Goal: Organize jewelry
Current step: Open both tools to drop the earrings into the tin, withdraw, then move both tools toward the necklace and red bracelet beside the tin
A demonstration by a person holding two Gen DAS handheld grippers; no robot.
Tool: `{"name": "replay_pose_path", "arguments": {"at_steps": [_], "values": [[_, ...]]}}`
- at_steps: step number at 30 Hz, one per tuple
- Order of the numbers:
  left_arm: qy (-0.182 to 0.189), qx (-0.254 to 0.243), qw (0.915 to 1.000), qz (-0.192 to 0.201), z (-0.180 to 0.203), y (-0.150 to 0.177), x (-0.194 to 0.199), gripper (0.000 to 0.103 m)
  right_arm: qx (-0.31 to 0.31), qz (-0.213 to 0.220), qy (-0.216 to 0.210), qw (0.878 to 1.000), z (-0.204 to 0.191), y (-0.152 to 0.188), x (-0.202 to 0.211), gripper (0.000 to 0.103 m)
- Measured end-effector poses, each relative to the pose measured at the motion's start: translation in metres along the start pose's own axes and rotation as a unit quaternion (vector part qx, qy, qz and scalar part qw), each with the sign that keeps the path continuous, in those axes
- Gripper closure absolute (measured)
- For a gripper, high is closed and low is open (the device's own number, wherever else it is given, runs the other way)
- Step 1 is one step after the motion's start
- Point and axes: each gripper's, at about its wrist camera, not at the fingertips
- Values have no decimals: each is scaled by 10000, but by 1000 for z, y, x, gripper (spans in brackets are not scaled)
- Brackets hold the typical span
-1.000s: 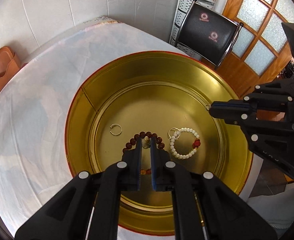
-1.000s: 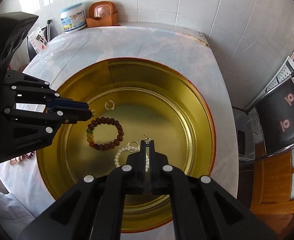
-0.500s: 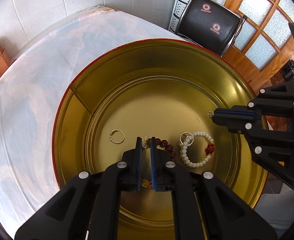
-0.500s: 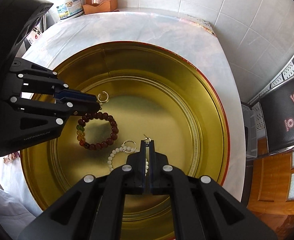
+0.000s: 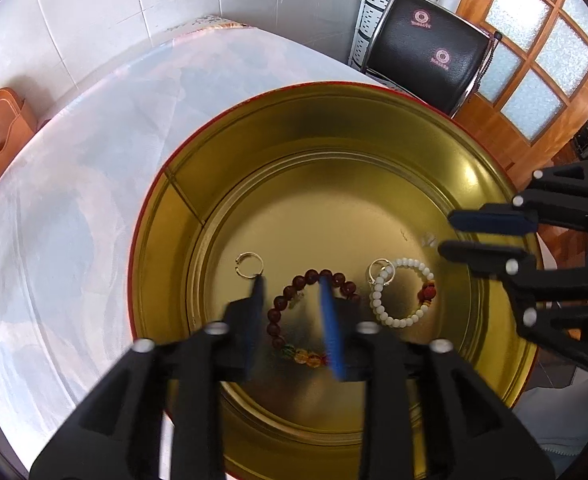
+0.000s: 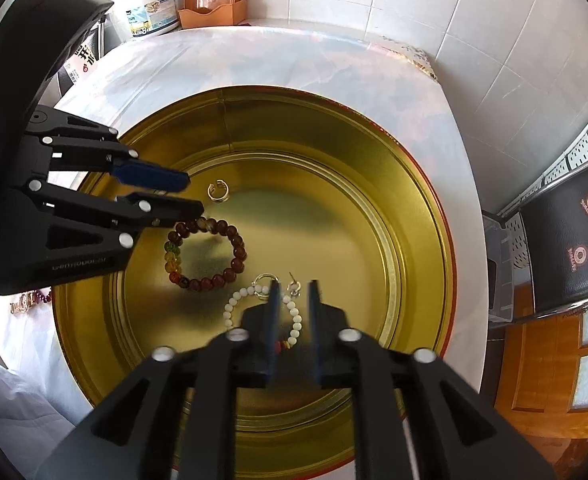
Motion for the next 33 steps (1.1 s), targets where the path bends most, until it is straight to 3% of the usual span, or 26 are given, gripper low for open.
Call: {"name": "replay_pose_path", "arguments": {"at_steps": [1,2,22,33], "values": [[-78,39,9999,64,0,1,3,35,-19,50,26,10000,0,1,2,35],[-113,48,9998,143,0,2,6,34,-8,123,34,9999,-1,2,4,31],[-249,158,9990,339,-3,7,28,34,238,426,71,9988,-15,11,30,29],[-382,631,9957,553,-4,56,62,34,503,716,112,9961,-33,36,55,28]]}}
Point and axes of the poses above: each gripper's, at about its wrist camera, not at the fingertips, and x roughly against the way its jaws point, z to its right, y to its underside, and after that the axes turned 14 degrees about -z, right-handed
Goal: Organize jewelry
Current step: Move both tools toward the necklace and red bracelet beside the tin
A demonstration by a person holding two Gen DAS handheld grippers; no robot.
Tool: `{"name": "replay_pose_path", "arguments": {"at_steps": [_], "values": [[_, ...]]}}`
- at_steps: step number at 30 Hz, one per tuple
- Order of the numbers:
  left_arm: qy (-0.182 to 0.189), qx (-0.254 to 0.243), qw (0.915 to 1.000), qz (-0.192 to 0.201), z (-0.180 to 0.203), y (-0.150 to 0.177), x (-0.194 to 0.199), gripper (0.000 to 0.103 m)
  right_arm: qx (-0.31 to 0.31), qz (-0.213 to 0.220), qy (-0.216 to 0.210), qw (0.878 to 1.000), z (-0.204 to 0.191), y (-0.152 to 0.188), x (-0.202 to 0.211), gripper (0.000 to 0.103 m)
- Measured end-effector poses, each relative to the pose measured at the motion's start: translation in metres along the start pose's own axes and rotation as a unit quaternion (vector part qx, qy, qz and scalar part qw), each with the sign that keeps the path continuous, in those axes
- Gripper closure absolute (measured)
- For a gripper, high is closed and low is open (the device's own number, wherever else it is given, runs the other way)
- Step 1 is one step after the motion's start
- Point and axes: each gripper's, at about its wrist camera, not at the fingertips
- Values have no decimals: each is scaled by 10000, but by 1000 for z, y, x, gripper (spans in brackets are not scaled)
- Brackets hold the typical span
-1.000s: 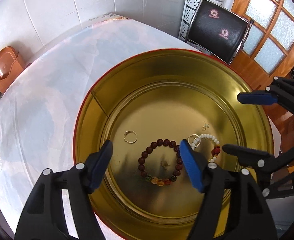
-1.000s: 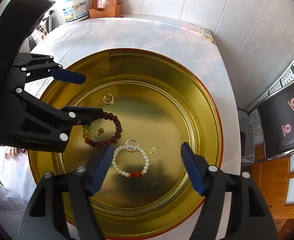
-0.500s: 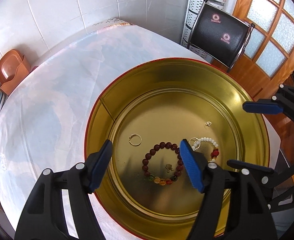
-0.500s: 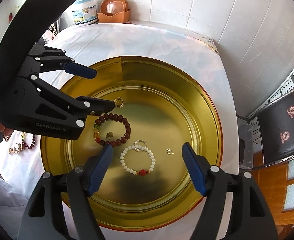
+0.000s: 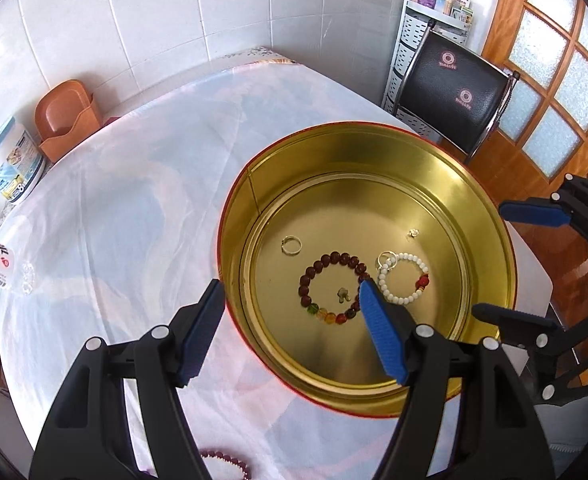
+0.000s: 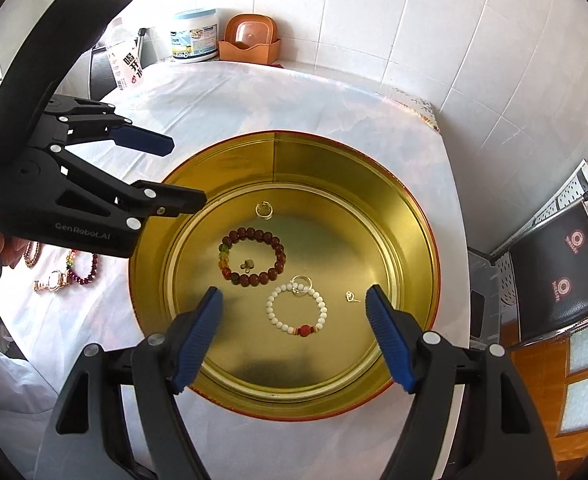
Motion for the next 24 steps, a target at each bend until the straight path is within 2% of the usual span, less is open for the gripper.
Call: {"name": "replay_pose_path", "arguments": {"at_steps": [11,16,21,24], "values": [[-196,521,9981,250,-4,49,36,34,341,269,-26,9991,-25,27,29,27],[-367,802,9957,279,-7,81,51,34,639,474,-190,9966,-47,29,40,25],[-580,1174,9912,183,-29,119,63,34,1018,625,-423,9919,-81,17,45,23],[-632,1493,9866,187,-55,142,69,34,1185,622,-631,9890,-104,8,46,20]]}}
Point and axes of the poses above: each gripper's, at about its wrist camera, not at the fingertips, and x roughly against the way its jaws point, z to its right, y to its underside, and after that the axes turned 14 degrees about -z, right-handed
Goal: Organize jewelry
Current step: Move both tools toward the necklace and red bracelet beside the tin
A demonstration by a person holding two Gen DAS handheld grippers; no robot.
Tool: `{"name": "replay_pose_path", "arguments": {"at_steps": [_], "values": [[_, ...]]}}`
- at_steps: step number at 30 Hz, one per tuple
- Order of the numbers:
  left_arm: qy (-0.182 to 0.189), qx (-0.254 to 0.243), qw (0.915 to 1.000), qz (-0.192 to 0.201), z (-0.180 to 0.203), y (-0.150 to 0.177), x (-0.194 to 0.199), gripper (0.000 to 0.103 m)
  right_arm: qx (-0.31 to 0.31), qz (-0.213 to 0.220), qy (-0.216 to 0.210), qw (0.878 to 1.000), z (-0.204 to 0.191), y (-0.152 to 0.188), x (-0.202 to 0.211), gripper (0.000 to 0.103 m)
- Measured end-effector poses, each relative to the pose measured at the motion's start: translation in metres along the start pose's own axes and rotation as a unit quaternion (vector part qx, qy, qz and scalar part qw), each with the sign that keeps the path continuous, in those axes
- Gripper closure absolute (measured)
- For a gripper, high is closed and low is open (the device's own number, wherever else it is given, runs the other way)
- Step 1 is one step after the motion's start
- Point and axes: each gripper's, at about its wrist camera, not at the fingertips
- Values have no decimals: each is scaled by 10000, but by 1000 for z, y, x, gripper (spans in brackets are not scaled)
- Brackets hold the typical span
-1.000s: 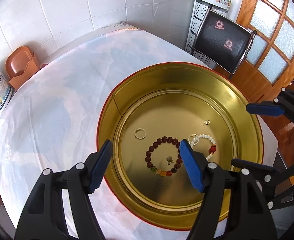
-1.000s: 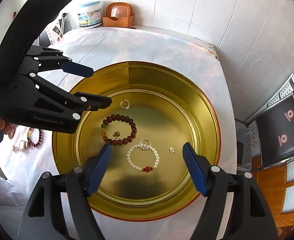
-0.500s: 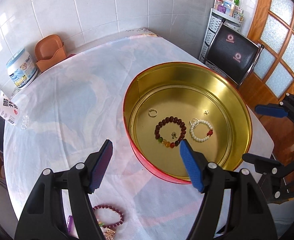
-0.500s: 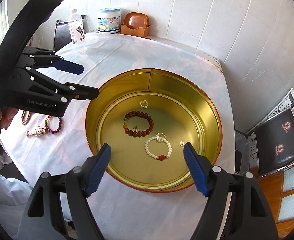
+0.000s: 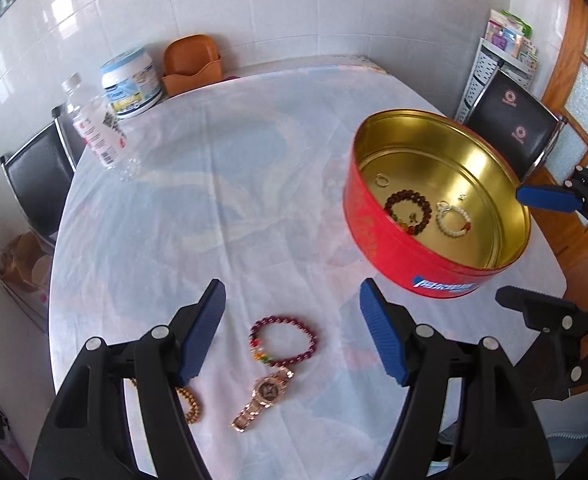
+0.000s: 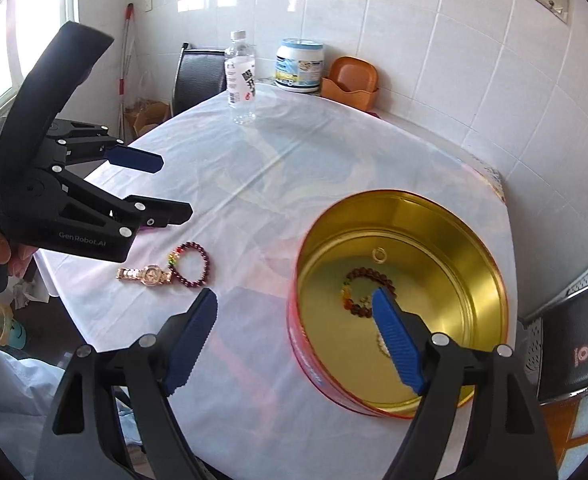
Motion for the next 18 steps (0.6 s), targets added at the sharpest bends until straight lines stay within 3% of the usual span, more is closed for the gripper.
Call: {"name": "replay_pose_path", "arguments": {"at_steps": [3,7,11,18], "values": [[-35,223,9997,-26,-34,11,-2,34,186,1,-109,9998,-21,-17,-7,11],[25,258,9996,-140,-79,27,-15,31,288,-32,-143,9995,-51,-43,-23,11],[-72,185,9986,-496,-116,42,-39,31,131,-298,-557,9979,-73,-67,-50,11],[8,213,9945,-1025,-155,64,-79,31,65,-893,-491,9948,-101,-85,-103,11]]}}
Point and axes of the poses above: each gripper's, at about its wrist camera, not at the fingertips, and x roughly against the way its jaws point, z to its right, y to its underside, and after that the axes turned 14 degrees about -z, right-handed
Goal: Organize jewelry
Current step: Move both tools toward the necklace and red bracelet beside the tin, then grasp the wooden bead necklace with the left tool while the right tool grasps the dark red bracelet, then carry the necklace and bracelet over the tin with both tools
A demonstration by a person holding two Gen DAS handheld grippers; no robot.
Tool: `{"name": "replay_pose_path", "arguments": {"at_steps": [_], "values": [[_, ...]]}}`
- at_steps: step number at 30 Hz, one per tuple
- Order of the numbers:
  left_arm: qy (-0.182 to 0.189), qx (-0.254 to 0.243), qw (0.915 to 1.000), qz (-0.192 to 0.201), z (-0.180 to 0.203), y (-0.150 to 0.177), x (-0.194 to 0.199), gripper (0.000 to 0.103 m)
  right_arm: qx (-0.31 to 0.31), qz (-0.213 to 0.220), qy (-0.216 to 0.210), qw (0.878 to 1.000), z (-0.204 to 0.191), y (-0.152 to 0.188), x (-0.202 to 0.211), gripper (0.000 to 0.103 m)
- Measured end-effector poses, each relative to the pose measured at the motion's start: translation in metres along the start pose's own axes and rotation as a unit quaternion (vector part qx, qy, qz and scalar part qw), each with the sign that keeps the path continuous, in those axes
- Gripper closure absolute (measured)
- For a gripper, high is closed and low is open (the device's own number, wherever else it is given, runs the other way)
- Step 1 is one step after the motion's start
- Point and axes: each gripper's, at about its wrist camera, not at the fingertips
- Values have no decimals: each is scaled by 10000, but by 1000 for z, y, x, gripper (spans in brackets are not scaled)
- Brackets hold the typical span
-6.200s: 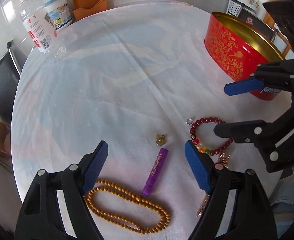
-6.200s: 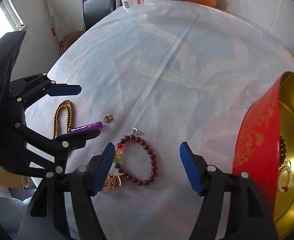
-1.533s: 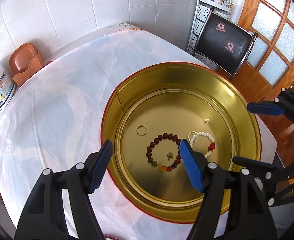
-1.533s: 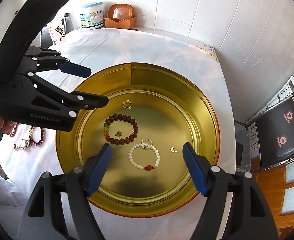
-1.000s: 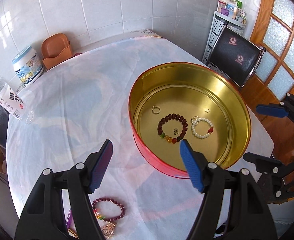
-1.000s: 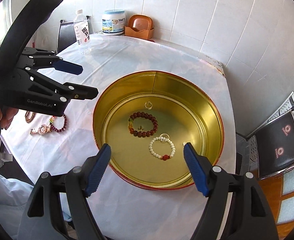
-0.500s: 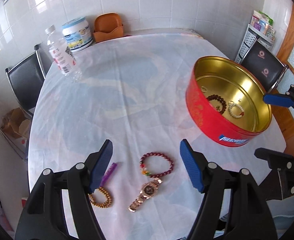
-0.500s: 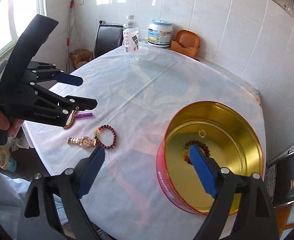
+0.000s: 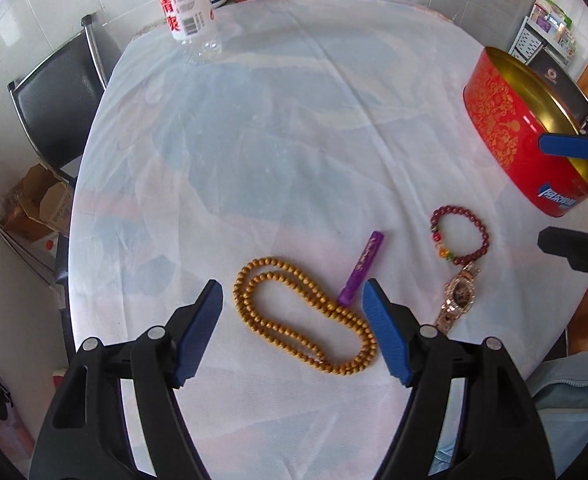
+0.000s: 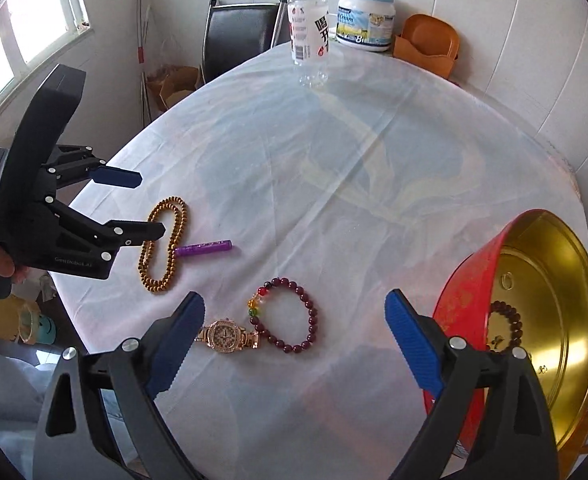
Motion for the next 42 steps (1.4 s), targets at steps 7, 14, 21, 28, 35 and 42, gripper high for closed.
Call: {"name": "replay_pose_path", "arguments": {"at_steps": [7,14,21,28,35,42], "values": [[64,71,9998,-182,-23,3,-23,31,-206,-389,241,9987,4,-8,-38,11],[22,-96,9997,-244,-30,-3,-38,31,-414,-602,410,9965,12,-12,-59,11],[69,-207,9997,-138,-36,-5,-45,28,-506,-766,382,9950,16,-15,-79,17],[74,-168,9998,124,-37,0,-44,23,-687,-687,102,9952,18,-10,-84,71],[507,-36,9985,205,-36,-2,-23,92,-537,-725,-57,9959,-1,-12,-69,95],[552,-239,9933,990,-9,-10,45,92,-408,216,-83,9989,-9,-11,2,95]]}}
Point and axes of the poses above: each gripper's, at about its wrist camera, not at the fingertips, and x roughly against the way its jaws point, z to its right, y to its underside, and after that the axes turned 14 degrees about -z, right-handed
